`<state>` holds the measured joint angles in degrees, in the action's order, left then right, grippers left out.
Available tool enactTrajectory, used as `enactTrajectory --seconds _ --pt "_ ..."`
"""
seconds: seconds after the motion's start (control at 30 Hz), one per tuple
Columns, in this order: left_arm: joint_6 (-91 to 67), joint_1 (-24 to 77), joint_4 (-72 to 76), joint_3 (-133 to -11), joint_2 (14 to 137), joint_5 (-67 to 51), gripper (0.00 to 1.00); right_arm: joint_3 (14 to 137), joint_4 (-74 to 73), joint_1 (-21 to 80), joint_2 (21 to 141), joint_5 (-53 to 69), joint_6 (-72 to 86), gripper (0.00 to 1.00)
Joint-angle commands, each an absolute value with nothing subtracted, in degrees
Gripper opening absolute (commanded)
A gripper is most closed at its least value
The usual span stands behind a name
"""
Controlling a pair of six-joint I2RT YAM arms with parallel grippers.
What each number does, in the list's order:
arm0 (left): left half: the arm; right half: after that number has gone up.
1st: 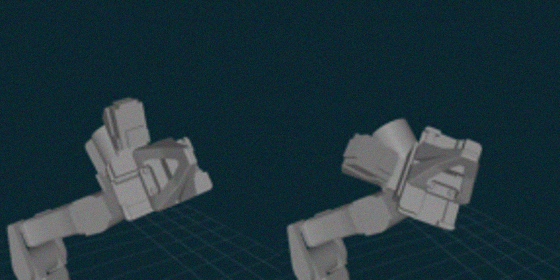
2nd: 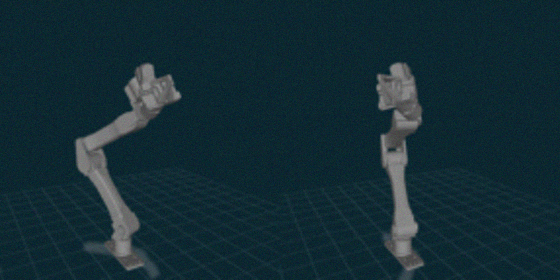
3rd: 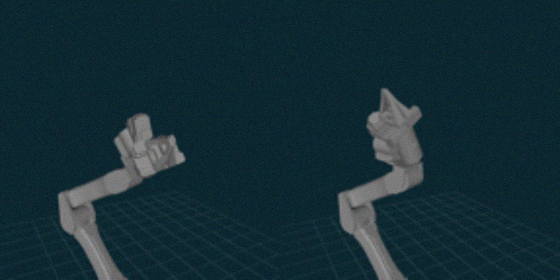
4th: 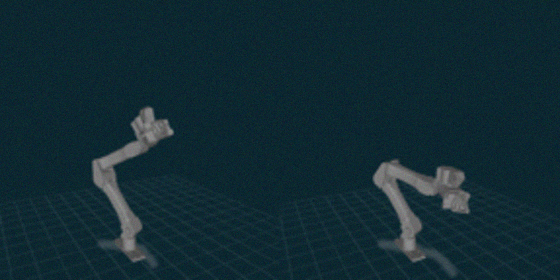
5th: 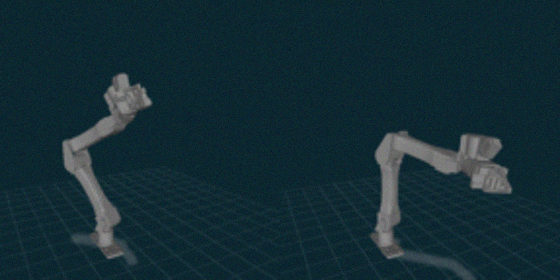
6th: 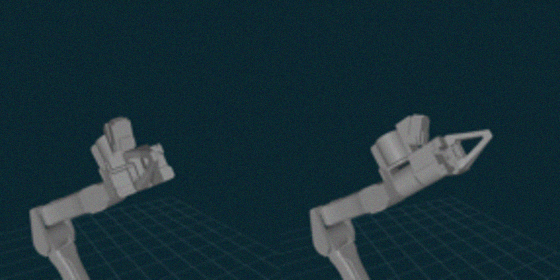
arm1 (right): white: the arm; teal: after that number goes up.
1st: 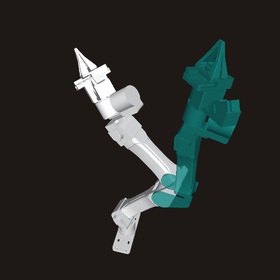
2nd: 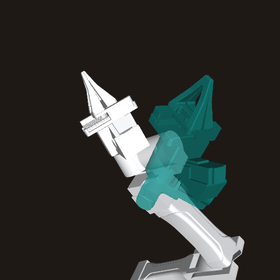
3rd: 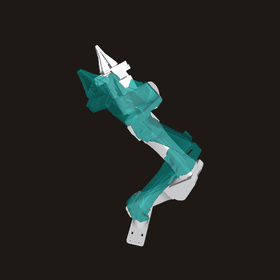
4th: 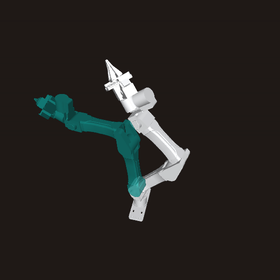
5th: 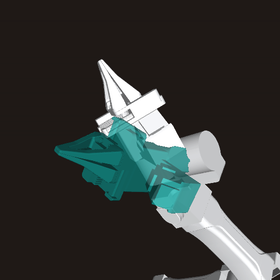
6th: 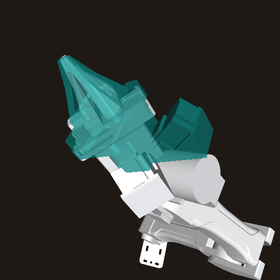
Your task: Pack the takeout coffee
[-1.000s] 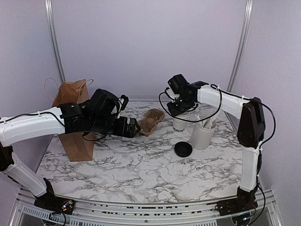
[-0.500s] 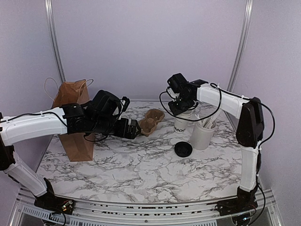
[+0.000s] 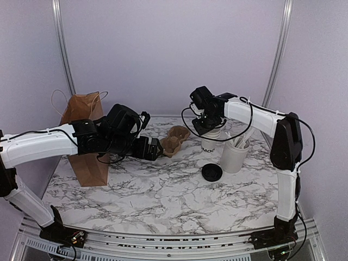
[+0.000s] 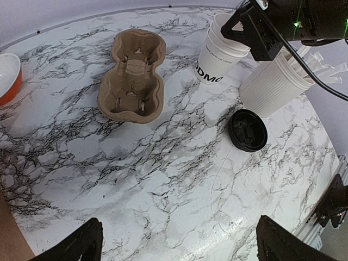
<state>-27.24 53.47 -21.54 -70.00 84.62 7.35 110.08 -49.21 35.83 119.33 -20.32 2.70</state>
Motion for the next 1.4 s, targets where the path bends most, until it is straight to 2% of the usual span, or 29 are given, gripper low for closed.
enactTrajectory --seconds 0.0,0.23,0.5,0.67,0.9,1.17,1.37 --pt "-26.98 53.22 -20.71 -69.72 85.17 6.64 0.99 112.01 -49.5 36.21 120.56 -19.48 2.46 0.04" --pt "-27.05 53.26 -20.67 -69.81 85.2 6.59 0.99 112.32 -49.79 36.21 120.74 -19.15 2.3 0.23" --pt "-26.98 53.26 -20.69 -69.88 85.43 6.42 0.99 111.83 -49.66 35.6 121.09 -18.9 2.16 0.26" --pt "-27.05 53.26 -20.68 -69.79 85.32 6.5 0.99 112.1 -49.65 35.42 121.77 -18.69 1.93 0.21" --pt "-27.13 53.26 -20.66 -69.92 85.64 6.34 0.99 113.18 -50.43 35.49 121.95 -20.35 1.76 0.0" --pt "-27.42 53.26 -20.4 -70.48 86.72 5.71 0.99 114.45 -50.97 36.82 120.62 -24.77 1.23 0.0" --pt "-27.49 53.26 -20.22 -70.9 87.33 5.23 0.99 113.65 -49.57 35.87 119.21 -16.28 1.31 0.05"
